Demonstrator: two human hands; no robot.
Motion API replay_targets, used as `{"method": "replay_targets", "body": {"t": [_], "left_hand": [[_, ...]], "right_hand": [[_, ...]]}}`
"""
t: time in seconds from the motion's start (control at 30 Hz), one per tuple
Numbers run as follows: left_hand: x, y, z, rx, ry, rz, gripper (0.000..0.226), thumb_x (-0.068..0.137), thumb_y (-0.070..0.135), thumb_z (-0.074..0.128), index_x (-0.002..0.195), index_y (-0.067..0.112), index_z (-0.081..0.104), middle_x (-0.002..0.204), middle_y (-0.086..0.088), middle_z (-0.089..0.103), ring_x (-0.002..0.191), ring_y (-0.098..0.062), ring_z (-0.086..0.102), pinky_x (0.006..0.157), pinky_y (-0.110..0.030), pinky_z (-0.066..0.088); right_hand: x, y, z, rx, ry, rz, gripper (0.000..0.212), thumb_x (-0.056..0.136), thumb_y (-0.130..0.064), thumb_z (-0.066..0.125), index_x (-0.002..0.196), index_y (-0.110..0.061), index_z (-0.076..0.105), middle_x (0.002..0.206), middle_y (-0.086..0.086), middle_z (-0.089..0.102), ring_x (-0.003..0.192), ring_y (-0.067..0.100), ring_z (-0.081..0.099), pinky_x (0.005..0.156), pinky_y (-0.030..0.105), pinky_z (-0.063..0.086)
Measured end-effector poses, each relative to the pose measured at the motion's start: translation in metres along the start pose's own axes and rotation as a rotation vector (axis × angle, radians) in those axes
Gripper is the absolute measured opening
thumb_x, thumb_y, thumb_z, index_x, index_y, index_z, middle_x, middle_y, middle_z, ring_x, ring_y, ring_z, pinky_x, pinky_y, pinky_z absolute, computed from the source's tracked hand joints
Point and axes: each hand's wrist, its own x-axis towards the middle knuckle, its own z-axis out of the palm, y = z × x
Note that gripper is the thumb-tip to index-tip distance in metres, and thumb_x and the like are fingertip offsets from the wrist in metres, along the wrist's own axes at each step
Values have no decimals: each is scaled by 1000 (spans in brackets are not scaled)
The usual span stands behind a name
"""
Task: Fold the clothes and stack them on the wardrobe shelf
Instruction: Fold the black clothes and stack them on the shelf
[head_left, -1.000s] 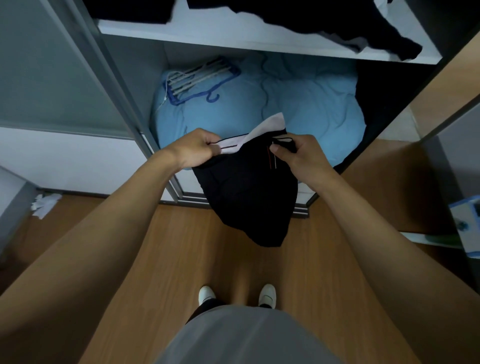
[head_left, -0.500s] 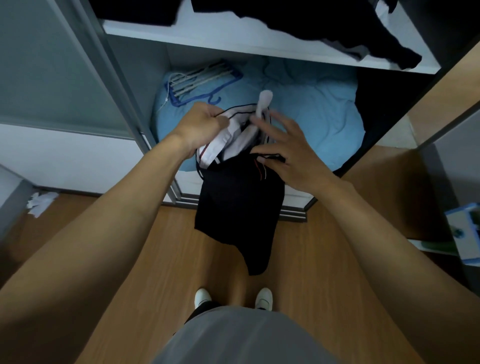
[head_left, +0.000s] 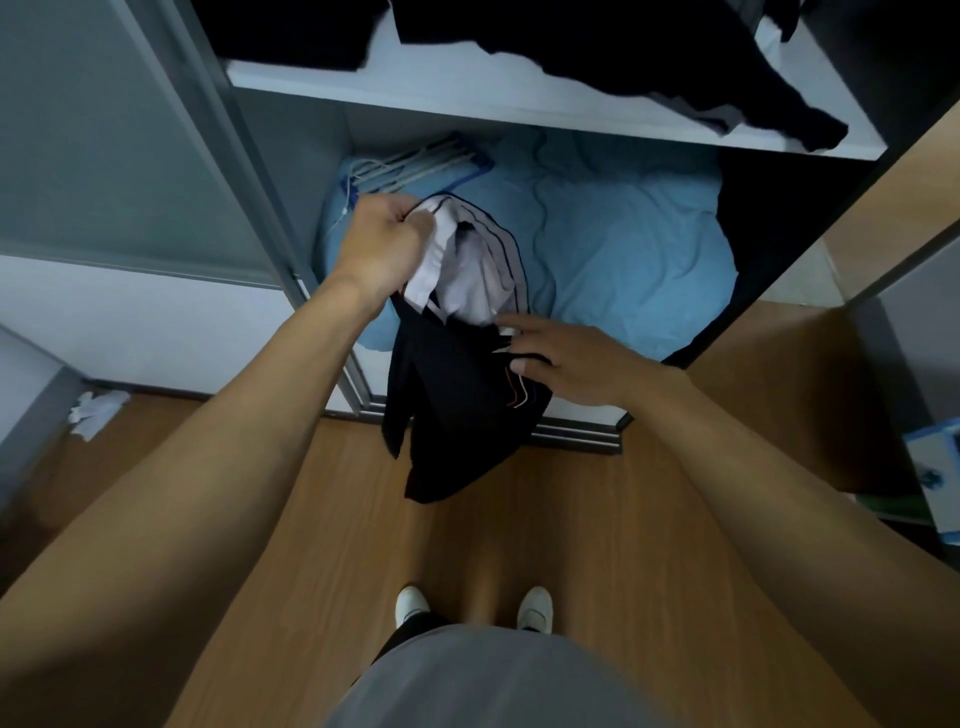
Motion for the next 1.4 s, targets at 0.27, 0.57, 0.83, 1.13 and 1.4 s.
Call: {"method": "replay_targets", "body": {"t": [0.27, 0.57, 0.83, 1.13, 1.4], "left_hand": [[-7, 3, -4, -342, -31, -122, 7, 87, 3, 57, 91, 1, 62, 85, -18, 51, 72, -31, 42, 65, -40, 31], [3, -31, -19, 530, 122, 27, 21, 91, 15, 44, 79, 9, 60, 77, -14, 61, 77, -33, 56, 68, -39, 46], [-11, -47, 8, 263, -323, -123, 30, 98, 16, 51, 69, 15, 56, 66, -4, 53, 60, -17, 47, 51, -19, 37], [-16, -46, 25, 320, -683, -110, 18, 89, 45, 67, 100, 30, 69, 98, 4, 74, 95, -16, 70, 84, -34, 55], [-9, -39, 32, 531, -761, 18, 11, 92, 28, 63, 94, 17, 66, 85, 3, 68, 75, -12, 62, 69, -25, 47]], "right_hand": [[14, -1, 18, -24, -51, 7, 28, 104, -32, 47, 111, -14, 67, 165, -7, 20, 141, 13, 37, 108, 38, 37], [4, -4, -3, -56, 226, 113, 30, 104, -20, 45, 76, -10, 47, 63, -6, 42, 67, 18, 45, 64, 31, 27], [-4, -20, -12, -7, 286, -101, 27, 102, -15, 49, 120, -2, 65, 120, 11, 68, 111, 26, 61, 95, 41, 46], [-7, -26, -17, 56, 307, -76, 29, 101, -11, 51, 124, -3, 67, 137, 6, 61, 126, 20, 54, 108, 32, 39], [-7, -20, -14, 99, 346, -23, 26, 100, -10, 53, 119, 0, 67, 139, 8, 58, 128, 23, 54, 111, 36, 38]]}}
